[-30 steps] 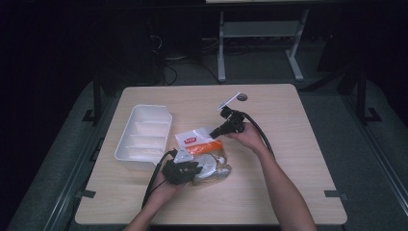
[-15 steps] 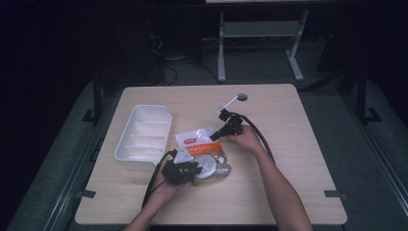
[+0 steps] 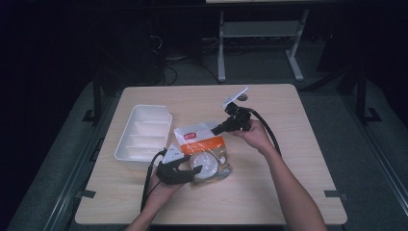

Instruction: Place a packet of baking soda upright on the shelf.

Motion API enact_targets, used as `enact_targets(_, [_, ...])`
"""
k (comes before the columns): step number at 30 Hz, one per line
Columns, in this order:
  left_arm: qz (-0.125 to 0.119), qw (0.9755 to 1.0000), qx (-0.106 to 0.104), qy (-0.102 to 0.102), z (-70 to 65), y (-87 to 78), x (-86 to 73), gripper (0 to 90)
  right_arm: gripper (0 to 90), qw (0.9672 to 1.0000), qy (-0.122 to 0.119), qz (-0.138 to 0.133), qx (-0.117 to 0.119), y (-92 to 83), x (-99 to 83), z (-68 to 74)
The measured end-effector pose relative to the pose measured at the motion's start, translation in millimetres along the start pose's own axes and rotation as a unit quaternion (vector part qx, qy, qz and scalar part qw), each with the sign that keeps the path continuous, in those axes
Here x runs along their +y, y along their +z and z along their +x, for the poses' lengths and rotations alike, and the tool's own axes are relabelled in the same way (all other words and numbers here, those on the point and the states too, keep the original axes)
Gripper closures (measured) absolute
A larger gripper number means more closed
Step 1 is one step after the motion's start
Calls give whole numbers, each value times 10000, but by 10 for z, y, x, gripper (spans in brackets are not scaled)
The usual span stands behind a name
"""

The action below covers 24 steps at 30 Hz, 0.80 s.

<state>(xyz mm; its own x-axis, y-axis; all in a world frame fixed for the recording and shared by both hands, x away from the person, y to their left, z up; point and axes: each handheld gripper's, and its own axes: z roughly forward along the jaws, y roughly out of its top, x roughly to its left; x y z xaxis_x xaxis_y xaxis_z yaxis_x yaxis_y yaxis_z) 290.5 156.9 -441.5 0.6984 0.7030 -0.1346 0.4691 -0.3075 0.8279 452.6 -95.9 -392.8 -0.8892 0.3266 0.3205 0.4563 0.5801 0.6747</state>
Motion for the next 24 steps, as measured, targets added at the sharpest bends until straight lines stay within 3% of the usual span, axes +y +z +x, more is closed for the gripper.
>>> enact_targets(1, [-156, 9998, -53, -90, 13, -23, -13, 334, 899, 9999, -72, -135, 21, -94, 3, 82])
enact_targets(6, [-394, 9989, 45, -255, -7, -73, -10, 269, 900, 9987, -309, -386, -100, -323, -38, 296])
enact_targets(11, [-373, 9989, 81, -273, 6, -40, -4, 237, 900, 9972, -402, -634, 10, -480, -130, 413])
enact_targets(13, [-382, 9989, -107, -263, 22, -6, 10, 241, 900, 9964, -486, -697, 49, -553, -170, 500])
enact_targets(14, [-419, 9985, -250, -233, 17, 17, 22, 263, 900, 9961, -529, -705, 68, -576, -190, 544])
enact_targets(16, [-458, 9980, -412, -147, 12, 35, 35, 443, 899, 9953, -618, -742, 123, -624, -258, 646])
enact_targets(17, [-490, 9974, -506, -133, 2, 45, 44, 443, 899, 9953, -618, -742, 123, -624, -258, 646])
enact_targets(18, [-493, 9976, -463, -121, -6, 52, 49, 580, 898, 9948, -651, -771, 105, -657, -328, 686])
enact_targets(19, [-501, 9976, -468, -112, -5, 51, 50, 580, 898, 9948, -651, -771, 105, -657, -328, 686])
enact_targets(20, [-515, 9974, -491, -114, 8, 46, 50, 690, 895, 9949, -624, -787, 61, -674, -380, 679])
enact_targets(24, [-529, 9965, -631, -128, 19, 36, 49, 782, 890, 9946, -490, -906, 140, -683, -473, 621])
